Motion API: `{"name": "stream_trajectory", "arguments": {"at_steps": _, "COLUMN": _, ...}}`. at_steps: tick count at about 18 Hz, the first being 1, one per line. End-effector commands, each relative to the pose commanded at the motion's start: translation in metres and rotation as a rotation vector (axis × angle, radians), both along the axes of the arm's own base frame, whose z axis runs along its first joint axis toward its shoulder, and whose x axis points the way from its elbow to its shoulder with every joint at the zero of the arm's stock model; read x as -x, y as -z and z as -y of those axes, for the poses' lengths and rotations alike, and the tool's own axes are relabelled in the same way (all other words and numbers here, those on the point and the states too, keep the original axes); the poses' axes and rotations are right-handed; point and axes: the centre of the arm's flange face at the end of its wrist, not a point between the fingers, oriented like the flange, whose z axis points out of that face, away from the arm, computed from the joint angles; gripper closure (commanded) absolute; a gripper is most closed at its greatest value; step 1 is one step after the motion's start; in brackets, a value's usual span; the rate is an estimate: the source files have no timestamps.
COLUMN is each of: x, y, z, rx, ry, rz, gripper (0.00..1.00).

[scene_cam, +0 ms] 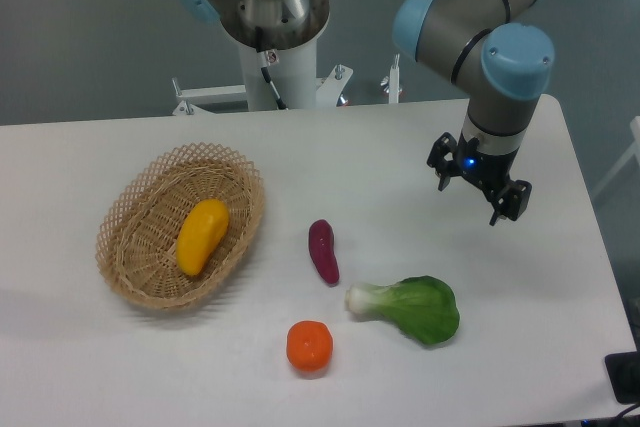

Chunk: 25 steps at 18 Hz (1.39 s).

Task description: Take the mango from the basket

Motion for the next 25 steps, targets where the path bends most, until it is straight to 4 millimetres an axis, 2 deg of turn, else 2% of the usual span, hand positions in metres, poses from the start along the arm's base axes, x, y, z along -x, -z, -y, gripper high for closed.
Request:
{"name": "stream_trajectory", "arguments": {"at_steps": 16, "x": 0.001, "y": 0.002, "z": 0.0, "rx": -0.07, "ry": -0.023, "rz": 0.039, "gripper": 0.0}}
{"name": "stream_trajectory", "arguments": {"at_steps": 23, "x": -0.012, "y": -0.003, "z": -0.008, "rx": -0.072, "ry": -0.044, "rz": 0.045, "gripper": 0.0}}
{"name": "stream_trajectory", "arguments": {"at_steps": 25, "x": -0.023, "y": -0.004, "z": -0.022, "rx": -0.075, "ry": -0.063, "rz": 0.051, "gripper": 0.0}}
